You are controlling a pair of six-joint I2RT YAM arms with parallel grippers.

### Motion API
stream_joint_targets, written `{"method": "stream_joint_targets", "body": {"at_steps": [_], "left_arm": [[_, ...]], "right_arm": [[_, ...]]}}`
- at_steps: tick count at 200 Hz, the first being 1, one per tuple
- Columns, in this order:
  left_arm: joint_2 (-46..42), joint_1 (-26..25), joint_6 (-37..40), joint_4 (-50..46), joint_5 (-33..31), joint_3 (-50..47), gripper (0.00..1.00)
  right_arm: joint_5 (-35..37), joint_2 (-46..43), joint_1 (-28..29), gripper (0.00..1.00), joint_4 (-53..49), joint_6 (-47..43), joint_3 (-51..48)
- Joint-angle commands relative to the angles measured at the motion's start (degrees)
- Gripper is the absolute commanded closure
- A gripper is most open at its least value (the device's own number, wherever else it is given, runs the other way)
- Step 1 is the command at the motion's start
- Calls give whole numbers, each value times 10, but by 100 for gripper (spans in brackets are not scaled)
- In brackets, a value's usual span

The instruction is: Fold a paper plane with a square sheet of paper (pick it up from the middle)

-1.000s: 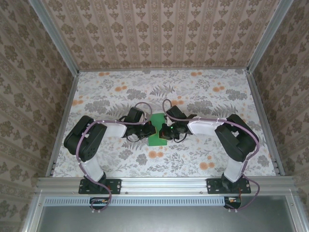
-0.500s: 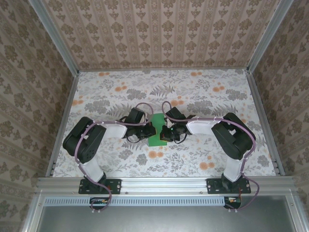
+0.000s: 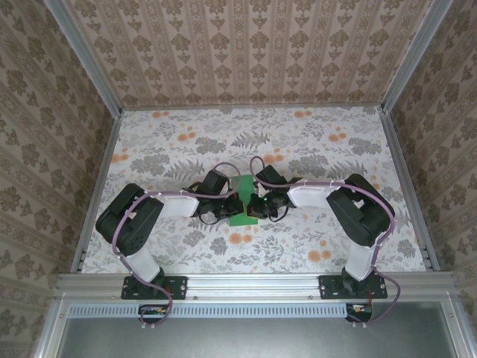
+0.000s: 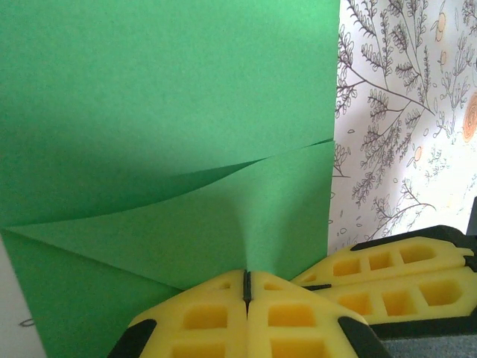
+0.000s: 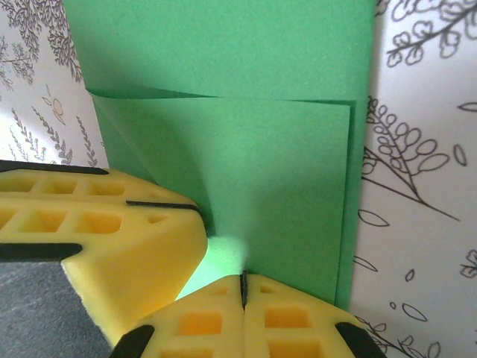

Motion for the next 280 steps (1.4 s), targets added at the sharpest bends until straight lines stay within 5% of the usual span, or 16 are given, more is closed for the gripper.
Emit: {"method": "stream_joint_targets", "body": {"at_steps": [1,102,207,280], "left_arm": [[11,-4,1,-42,-33,8,99],[12,113,59,-88,-26,20,100],[-14,59,80,-8,17,14,100],[58,52,77,-115,-37,35,100]], "right_arm": [[21,24,-1,100,-46,-9,-24],[22,26,-1,100,-72,-35,-40],[18,27,-1,100,-73,-35,-32],[14,16,-1,100,-81,-46,-44]]}}
